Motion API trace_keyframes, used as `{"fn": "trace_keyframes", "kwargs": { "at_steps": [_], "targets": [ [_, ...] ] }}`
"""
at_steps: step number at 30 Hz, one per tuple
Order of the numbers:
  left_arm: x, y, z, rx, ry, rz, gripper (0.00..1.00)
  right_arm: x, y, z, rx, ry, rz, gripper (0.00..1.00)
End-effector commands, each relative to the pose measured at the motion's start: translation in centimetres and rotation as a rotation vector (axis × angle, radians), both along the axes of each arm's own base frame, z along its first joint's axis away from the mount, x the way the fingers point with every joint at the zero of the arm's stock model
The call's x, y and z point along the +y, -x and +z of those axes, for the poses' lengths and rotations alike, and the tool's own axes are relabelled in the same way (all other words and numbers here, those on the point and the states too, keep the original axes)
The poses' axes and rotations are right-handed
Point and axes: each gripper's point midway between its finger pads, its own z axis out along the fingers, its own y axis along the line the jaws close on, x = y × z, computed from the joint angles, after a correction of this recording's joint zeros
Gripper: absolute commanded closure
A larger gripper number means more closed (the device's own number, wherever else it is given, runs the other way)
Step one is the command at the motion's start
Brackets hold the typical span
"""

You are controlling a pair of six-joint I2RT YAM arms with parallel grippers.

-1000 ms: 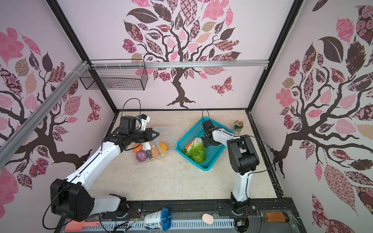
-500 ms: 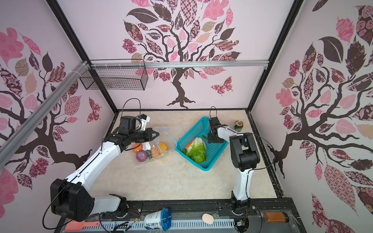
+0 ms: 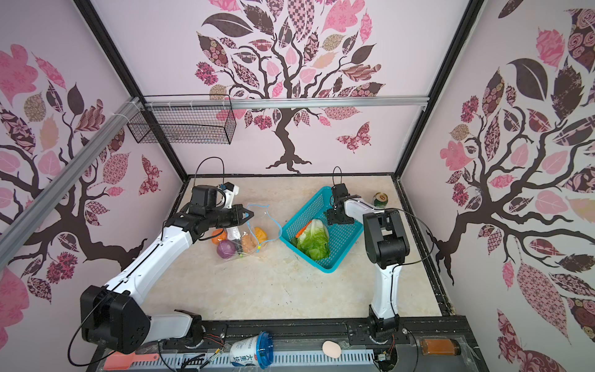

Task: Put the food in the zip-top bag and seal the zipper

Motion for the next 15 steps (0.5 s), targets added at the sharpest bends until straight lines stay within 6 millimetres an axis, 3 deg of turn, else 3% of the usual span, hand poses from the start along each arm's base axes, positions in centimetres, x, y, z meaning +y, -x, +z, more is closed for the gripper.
{"fn": "trace_keyframes", "kwargs": {
  "at_steps": [1, 5, 11, 15],
  "targets": [
    [-0.1, 0.1, -0.6, -0.003, -0.011, -0.010, 1.00, 0.4, -0.5, -1.3, 0.031, 0.003, 0.008, 0.26],
    [-0.1, 0.1, -0.5, -0.003, -0.011, -0.010, 1.00, 0.5, -0.8, -2.0, 0.044, 0.005, 0.008, 0.29],
    [-0.1, 0.1, -0.5, -0.007, -0.012, -0.011, 1.00, 1.0, -0.4, -2.4, 0.061, -0.029, 0.011, 0.47],
    [-0.1, 0.2, -0.5, -0.006, -0.011, -0.013, 1.00, 1.1, -0.1, -1.8, 0.059, -0.043, 0.011, 0.52]
  ]
}}
